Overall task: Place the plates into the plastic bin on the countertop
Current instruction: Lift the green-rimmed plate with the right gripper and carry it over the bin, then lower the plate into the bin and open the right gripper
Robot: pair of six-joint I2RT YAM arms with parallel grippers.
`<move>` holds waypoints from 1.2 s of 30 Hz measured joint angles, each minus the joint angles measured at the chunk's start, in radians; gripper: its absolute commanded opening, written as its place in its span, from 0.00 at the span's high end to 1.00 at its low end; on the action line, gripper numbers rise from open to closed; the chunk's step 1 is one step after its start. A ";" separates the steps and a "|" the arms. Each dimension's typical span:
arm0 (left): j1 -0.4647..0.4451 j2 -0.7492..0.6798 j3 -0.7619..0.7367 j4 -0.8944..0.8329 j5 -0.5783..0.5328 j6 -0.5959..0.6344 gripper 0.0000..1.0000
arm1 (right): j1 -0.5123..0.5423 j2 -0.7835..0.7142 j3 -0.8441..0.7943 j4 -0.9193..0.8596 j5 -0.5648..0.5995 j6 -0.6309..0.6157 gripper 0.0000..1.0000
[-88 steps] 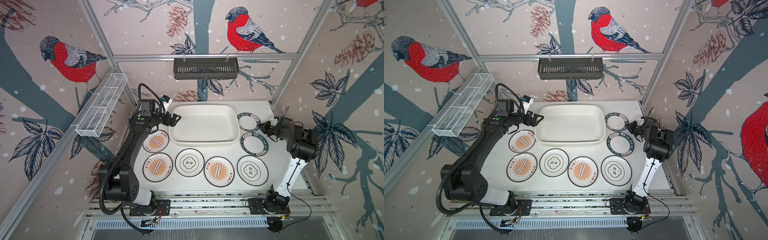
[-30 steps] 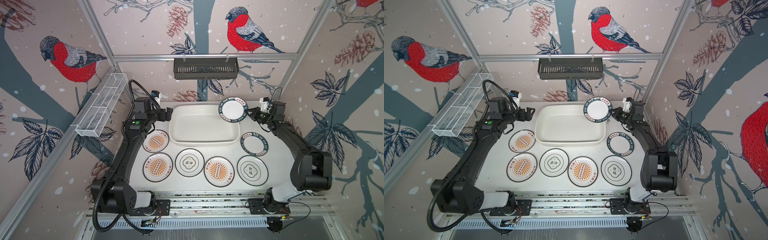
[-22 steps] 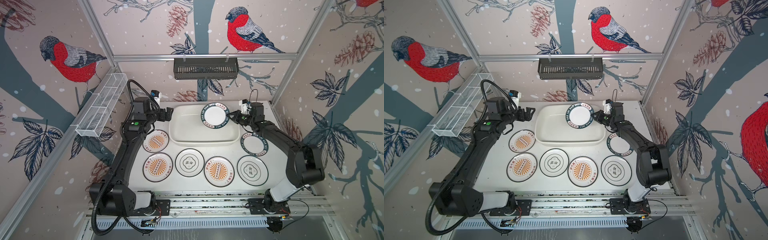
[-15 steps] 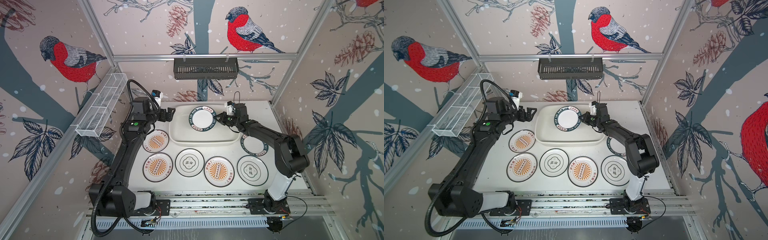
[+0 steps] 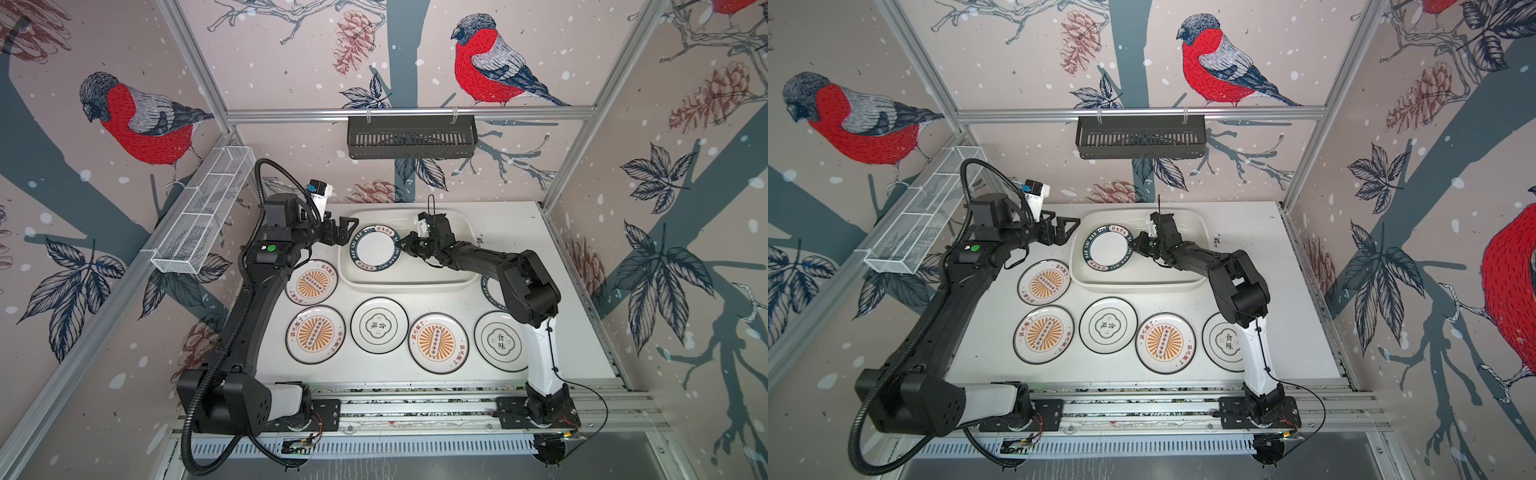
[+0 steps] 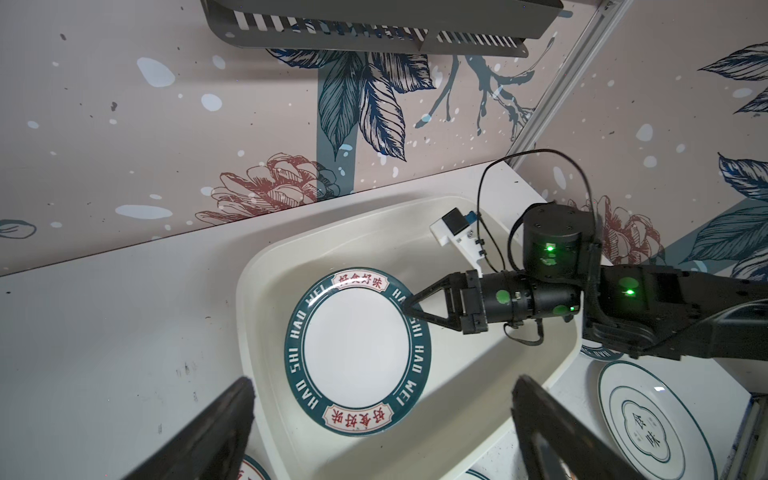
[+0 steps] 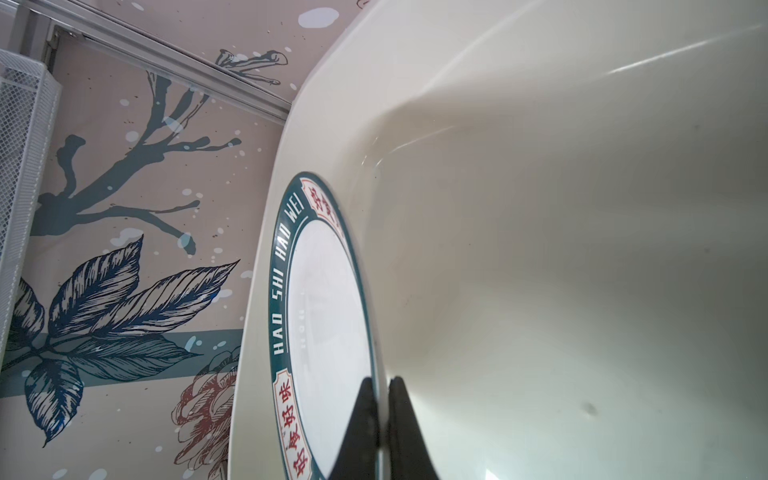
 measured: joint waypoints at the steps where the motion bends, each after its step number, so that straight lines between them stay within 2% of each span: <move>1: 0.000 0.003 0.002 0.000 0.010 0.000 0.05 | 0.002 0.018 0.014 0.003 -0.001 0.015 0.98; 15: 0.000 0.039 0.023 -0.002 0.043 0.002 0.05 | -0.004 0.150 0.103 0.008 -0.013 0.040 0.98; 30: 0.000 0.061 0.029 -0.003 0.064 0.002 0.05 | -0.021 0.220 0.161 0.007 -0.037 0.047 0.91; 36: 0.000 0.061 0.029 -0.003 0.064 0.002 0.05 | -0.020 0.227 0.173 0.006 -0.054 0.062 0.85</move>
